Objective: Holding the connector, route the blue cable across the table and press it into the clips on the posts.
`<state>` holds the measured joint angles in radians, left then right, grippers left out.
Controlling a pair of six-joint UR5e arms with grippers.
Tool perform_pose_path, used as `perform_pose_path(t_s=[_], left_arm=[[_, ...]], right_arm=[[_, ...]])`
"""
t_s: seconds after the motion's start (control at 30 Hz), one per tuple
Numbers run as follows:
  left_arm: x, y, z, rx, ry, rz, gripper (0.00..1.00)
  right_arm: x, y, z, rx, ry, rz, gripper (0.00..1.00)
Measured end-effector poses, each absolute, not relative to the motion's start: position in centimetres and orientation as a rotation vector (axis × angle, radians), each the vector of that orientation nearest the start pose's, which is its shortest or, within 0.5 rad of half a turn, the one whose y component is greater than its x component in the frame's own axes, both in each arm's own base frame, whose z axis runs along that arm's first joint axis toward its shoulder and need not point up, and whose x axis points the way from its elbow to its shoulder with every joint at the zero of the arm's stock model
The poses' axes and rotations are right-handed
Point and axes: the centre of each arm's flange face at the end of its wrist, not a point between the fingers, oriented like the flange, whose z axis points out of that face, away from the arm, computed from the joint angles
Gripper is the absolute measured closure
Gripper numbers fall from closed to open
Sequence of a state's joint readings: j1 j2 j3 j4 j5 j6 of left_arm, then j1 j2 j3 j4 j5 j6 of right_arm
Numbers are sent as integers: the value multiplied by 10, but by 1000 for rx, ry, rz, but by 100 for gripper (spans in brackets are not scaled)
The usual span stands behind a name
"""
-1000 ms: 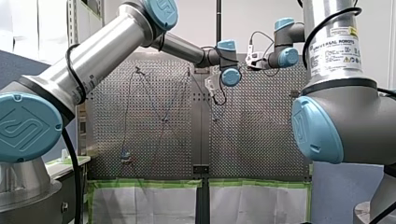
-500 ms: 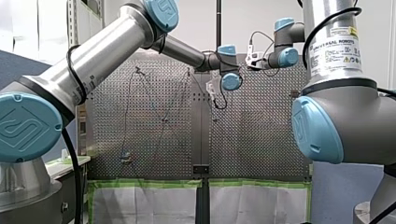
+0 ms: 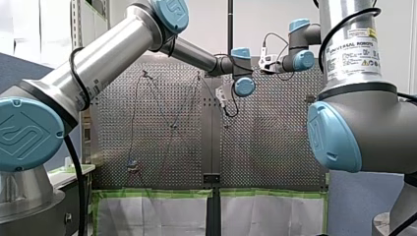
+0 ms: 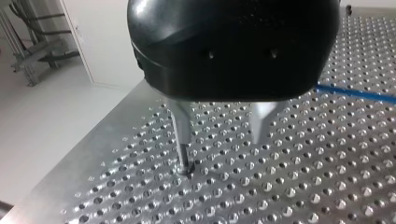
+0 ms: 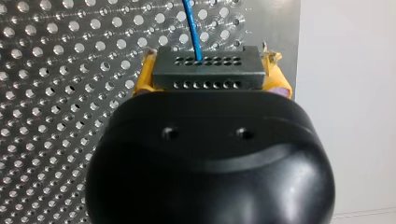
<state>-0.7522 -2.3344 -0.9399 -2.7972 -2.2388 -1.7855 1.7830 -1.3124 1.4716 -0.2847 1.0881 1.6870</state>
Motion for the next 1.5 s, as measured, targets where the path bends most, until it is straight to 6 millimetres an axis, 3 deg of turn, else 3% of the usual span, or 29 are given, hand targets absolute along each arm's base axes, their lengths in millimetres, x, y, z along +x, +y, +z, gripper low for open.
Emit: perform_pose_path(t_s=[0.43, 0.67, 0.9, 1.3, 1.5], left_arm=[[510, -578, 334, -233, 1464, -327, 0], [492, -574, 357, -252, 1482, -307, 0], [466, -574, 379, -253, 1502, -286, 0], [398, -603, 359, -103, 1619, -296, 0], [363, -605, 368, -94, 1621, -320, 0]], right_arm=[[301, -545, 423, 1585, -796, 1820, 100], [301, -545, 423, 1586, -796, 1821, 100], [301, -545, 423, 1586, -796, 1820, 100], [301, -545, 423, 1586, -796, 1820, 100], [301, -545, 423, 1585, -796, 1820, 100]])
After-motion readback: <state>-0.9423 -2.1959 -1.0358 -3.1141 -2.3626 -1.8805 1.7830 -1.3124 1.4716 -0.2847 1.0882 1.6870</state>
